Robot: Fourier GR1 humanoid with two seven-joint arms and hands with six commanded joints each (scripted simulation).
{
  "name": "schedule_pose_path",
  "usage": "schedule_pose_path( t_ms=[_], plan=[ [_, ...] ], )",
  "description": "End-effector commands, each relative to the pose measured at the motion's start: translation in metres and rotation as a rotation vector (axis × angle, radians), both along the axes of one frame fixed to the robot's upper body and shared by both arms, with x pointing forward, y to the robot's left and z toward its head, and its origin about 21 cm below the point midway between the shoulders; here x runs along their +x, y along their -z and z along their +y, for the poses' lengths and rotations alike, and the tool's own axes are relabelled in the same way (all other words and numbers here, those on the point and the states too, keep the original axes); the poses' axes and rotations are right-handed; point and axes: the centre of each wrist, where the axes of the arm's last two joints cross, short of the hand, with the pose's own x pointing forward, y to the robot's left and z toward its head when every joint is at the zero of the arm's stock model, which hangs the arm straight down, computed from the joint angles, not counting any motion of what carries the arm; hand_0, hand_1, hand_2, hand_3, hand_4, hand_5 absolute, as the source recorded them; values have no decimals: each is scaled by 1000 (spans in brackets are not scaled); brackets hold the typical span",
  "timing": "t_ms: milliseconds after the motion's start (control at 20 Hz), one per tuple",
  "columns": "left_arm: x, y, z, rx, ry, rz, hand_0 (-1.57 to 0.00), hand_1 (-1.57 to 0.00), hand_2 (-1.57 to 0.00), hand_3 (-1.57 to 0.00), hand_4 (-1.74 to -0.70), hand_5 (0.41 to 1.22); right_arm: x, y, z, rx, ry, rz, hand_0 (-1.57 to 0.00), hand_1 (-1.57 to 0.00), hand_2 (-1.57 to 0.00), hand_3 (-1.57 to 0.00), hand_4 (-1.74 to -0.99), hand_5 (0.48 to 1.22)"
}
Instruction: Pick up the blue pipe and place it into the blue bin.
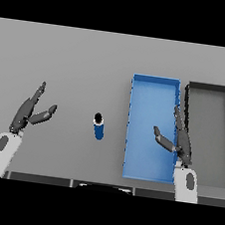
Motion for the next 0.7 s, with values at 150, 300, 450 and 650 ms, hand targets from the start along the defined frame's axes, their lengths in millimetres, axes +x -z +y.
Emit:
schedule_pose_path(
  t_ms=[150,300,450,650],
  plan=[
    [-7,-2,1,-17,114,10,1,1,1,1,-976,584,-3,-6,0,-2,-8,-10,1,1,1,1,-1192,621],
    [-16,-10,-5,13,225,59,1,1,1,1,-1026,549,2,-6,4,-10,-20,-2,1,1,1,1,-1179,616],
    [-25,-2,-33,7,343,134,1,1,1,1,-1095,510,0,-8,0,-6,-21,-11,1,1,1,1,-1173,616],
    [-33,4,-63,41,420,189,1,1,1,1,-1137,464,-3,-5,5,5,-12,15,1,1,1,1,-1189,619]
  ],
)
